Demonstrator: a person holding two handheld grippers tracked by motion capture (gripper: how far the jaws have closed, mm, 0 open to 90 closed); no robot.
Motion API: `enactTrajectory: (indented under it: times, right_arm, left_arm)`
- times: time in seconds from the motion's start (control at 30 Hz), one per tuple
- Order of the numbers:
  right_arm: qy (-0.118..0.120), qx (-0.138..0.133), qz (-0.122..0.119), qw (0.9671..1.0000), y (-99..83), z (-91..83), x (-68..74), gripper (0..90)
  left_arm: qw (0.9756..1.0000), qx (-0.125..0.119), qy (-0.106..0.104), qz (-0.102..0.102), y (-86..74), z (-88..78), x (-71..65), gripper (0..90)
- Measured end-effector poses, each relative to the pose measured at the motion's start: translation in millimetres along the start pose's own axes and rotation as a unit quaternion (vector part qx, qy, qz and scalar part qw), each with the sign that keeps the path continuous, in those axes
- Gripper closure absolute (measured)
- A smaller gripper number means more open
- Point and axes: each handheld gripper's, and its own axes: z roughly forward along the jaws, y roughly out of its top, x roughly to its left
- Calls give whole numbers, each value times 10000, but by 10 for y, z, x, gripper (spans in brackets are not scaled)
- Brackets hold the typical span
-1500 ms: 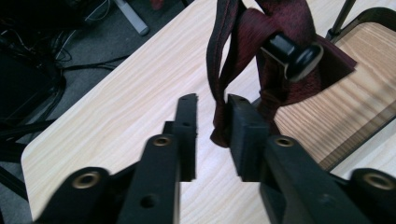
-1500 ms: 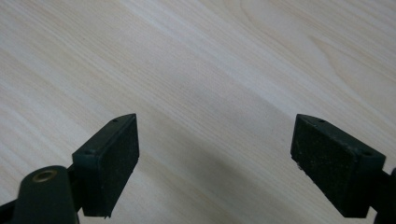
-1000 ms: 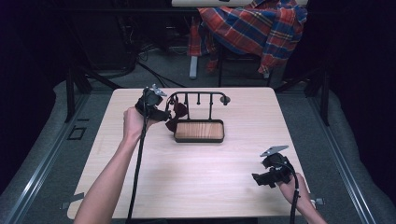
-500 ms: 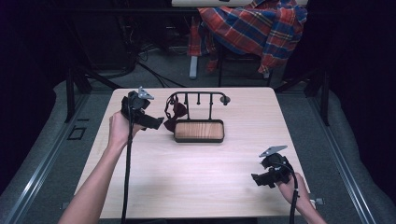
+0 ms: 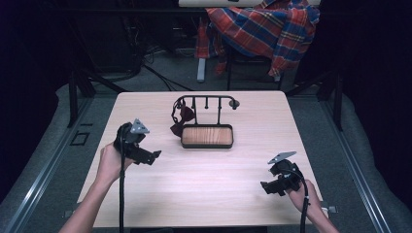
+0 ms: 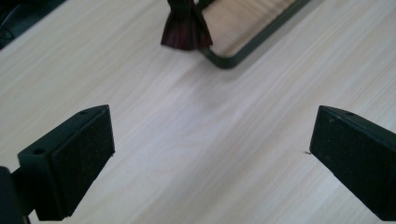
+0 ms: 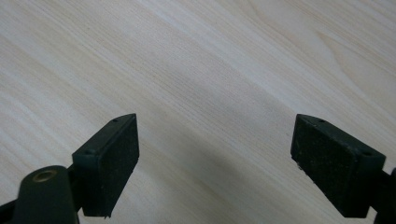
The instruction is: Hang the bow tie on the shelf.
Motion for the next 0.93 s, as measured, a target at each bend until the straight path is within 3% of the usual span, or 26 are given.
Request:
enactTrajectory:
  times: [0.2, 0.3, 0.37, 0.47, 0.53, 0.77, 0.87, 0.93]
  right_arm:
    - [25, 53, -28, 10000, -3, -7, 2, 150]
    - [24, 66, -53, 10000, -3, -10, 4, 151]
    - [14, 43, -36, 10000, -3, -11, 10, 151]
    - [36, 53, -107, 9999, 3, -19, 20, 150]
    - [25, 26, -111, 9999, 2, -24, 22, 151]
    - [64, 25, -151, 9999, 15, -31, 36, 151]
    - [125, 23, -180, 9998, 28, -21, 61, 150]
    - [149, 13, -215, 9997, 32, -25, 83, 151]
  left_arm:
    - [9995, 308, 50, -37, -251, 36, -127, 0]
    - [9993, 346, 71, -81, -331, 49, -155, 2]
    - [9990, 438, -30, -120, -416, 70, -177, 2]
    - [9991, 341, -70, -252, -591, 79, -224, 2]
    - [9994, 291, -84, -186, -656, 90, -238, 1]
    - [9999, -54, -71, -127, -709, 36, -225, 2]
    - [9999, -75, 5, -139, -711, 42, -226, 2]
    - [9995, 23, 249, -170, -706, 57, -225, 3]
